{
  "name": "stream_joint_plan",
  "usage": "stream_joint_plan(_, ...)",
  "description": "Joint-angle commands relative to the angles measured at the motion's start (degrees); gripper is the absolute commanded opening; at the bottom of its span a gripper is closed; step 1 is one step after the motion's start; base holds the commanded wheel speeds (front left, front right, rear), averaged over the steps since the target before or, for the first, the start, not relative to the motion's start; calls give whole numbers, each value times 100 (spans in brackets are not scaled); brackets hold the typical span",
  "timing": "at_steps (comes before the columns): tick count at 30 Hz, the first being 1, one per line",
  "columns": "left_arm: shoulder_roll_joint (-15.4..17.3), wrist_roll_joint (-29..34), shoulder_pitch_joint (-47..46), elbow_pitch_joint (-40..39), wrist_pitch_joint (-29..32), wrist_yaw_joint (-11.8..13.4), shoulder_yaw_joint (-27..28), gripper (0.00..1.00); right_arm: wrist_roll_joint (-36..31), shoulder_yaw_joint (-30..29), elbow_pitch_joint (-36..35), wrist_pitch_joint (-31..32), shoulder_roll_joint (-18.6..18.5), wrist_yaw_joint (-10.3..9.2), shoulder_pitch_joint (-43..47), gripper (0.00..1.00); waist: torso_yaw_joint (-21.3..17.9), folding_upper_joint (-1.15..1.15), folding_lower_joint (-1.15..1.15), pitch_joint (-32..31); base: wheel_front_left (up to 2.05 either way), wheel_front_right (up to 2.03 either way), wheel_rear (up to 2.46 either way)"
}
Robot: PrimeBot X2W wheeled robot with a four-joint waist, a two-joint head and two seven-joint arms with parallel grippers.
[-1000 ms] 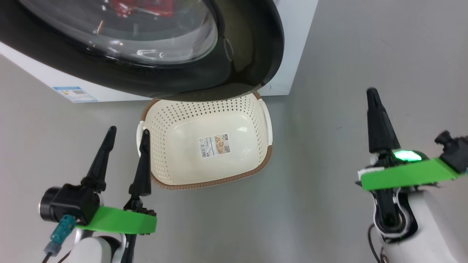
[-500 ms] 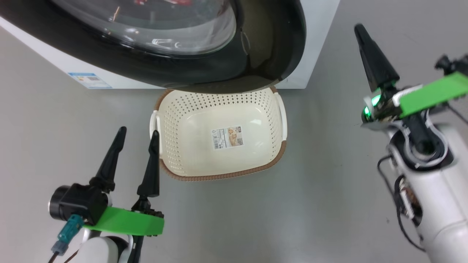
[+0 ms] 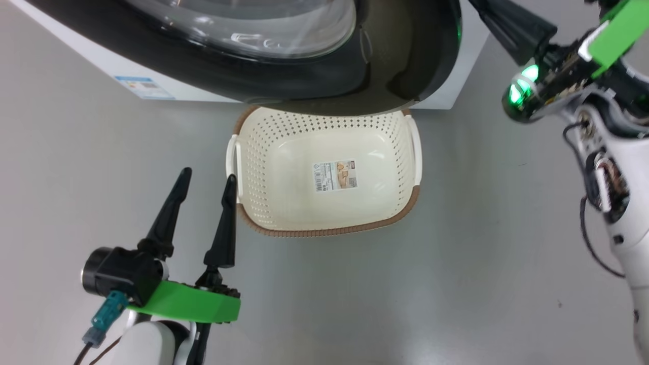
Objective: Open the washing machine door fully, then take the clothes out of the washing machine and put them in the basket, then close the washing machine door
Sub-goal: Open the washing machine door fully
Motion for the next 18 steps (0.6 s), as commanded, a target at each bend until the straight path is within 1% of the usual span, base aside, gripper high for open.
stream_joint_plan(1, 103, -73, -104, -156, -45, 61, 117, 100, 15, 106, 34, 232, 20, 39, -260, 0, 108, 0, 0, 116, 0, 0, 0)
stream_joint_plan(2, 103, -73, -104, -156, -45, 61, 117, 100, 15, 106, 34, 232, 20, 39, -260, 0, 108, 0, 0, 116, 0, 0, 0)
stream_joint_plan(9, 103, -125, -141, -148, -45, 113, 54, 100, -136, 319, 346, 811, -116, 39, -716, 0, 236, 0, 0, 228, 0, 0, 0)
stream_joint_plan(18, 103, -203, -133, -73, -45, 163, 105, 100, -359, 492, 395, 1208, -74, 39, -705, 0, 258, 0, 0, 109, 0, 0, 0)
